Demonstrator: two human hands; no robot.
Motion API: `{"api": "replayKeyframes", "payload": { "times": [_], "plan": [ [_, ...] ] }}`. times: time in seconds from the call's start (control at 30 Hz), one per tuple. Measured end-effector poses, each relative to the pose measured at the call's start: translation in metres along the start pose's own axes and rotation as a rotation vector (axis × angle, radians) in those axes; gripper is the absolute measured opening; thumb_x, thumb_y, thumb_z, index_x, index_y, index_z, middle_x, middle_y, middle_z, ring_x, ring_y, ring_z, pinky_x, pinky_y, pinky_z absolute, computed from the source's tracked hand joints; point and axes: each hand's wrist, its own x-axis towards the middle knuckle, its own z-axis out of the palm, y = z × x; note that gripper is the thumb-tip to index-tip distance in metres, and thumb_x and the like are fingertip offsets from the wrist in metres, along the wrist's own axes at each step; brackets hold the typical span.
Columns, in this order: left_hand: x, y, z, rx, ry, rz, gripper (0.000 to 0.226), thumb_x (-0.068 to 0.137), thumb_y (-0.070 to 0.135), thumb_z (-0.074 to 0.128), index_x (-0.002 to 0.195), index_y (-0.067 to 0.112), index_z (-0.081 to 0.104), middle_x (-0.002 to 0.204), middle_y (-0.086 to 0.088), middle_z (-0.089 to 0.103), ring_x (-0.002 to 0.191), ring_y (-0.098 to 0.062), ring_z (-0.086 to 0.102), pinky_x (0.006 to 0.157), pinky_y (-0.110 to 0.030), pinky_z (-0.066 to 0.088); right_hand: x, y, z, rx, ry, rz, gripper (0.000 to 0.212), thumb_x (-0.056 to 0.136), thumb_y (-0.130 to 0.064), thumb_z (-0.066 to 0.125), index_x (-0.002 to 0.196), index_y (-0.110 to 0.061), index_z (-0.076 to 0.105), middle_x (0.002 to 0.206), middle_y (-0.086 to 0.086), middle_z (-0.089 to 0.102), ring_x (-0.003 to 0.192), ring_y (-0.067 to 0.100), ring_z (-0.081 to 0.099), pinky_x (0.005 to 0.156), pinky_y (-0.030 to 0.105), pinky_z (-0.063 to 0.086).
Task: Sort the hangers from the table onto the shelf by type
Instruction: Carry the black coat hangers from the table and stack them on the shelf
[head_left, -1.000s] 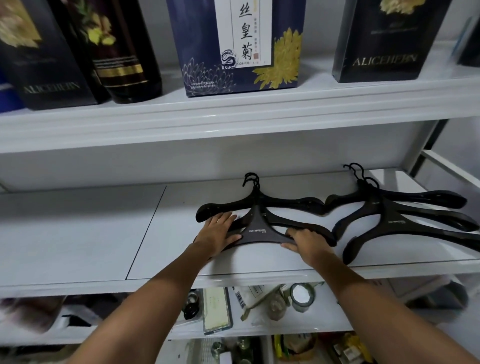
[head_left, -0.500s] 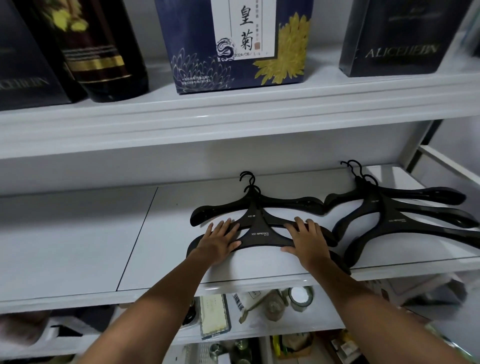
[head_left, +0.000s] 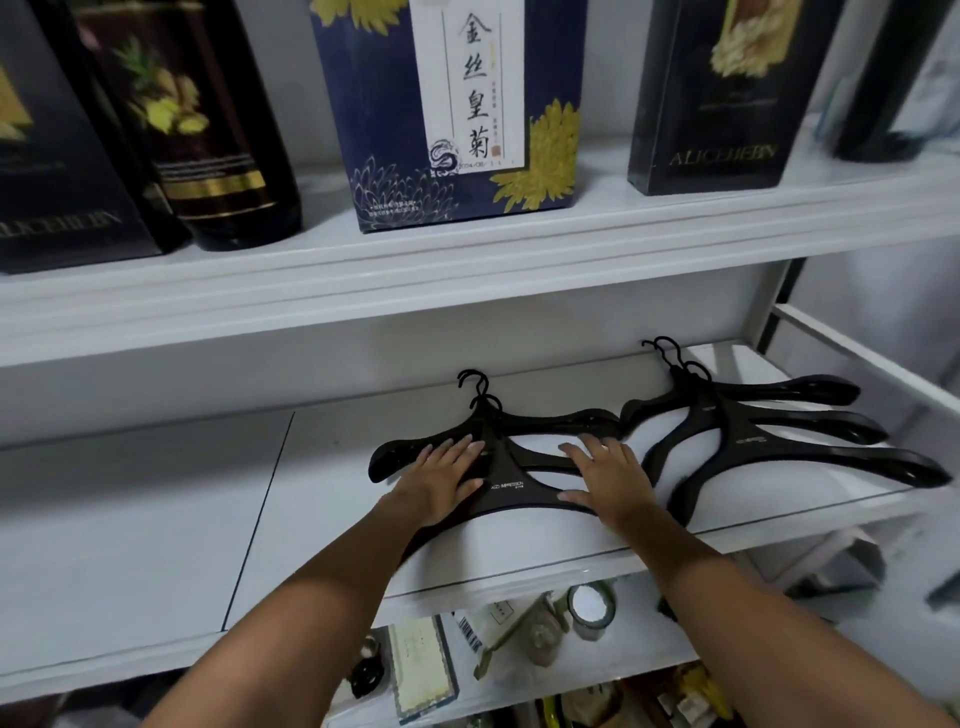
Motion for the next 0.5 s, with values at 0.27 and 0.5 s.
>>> {"api": "replayKeyframes", "payload": {
  "times": [0.27, 0.5],
  "plan": [
    [0.022, 0.048, -0.085, -0.069, 0.059, 0.164, 0.061, 0.098, 0.043, 0.039, 0.150, 0.024, 0.015, 0.158, -0.002, 0.019, 0.145, -0.023, 0.019, 0.119, -0.037, 0.017, -0.014, 0.012, -0.077, 0.164, 0.181, 0.211, 0.059, 0.097, -0.045, 0.043, 0.148, -0.019, 0.028, 0.147, 0.007, 0.037, 0.132, 0.028, 0.034, 0.110, 0.035, 0.024],
    [0.022, 0.118, -0.128, -0.047, 0.145, 0.374, 0.066, 0.096, 0.041, 0.045, 0.151, 0.019, 0.016, 0.158, -0.002, 0.020, 0.144, -0.020, 0.023, 0.118, -0.029, 0.019, -0.063, 0.036, -0.136, 0.019, 0.286, 0.375, 0.054, 0.096, -0.039, 0.044, 0.145, -0.021, 0.032, 0.148, 0.006, 0.038, 0.136, 0.025, 0.033, 0.114, 0.037, 0.019]
  ]
}}
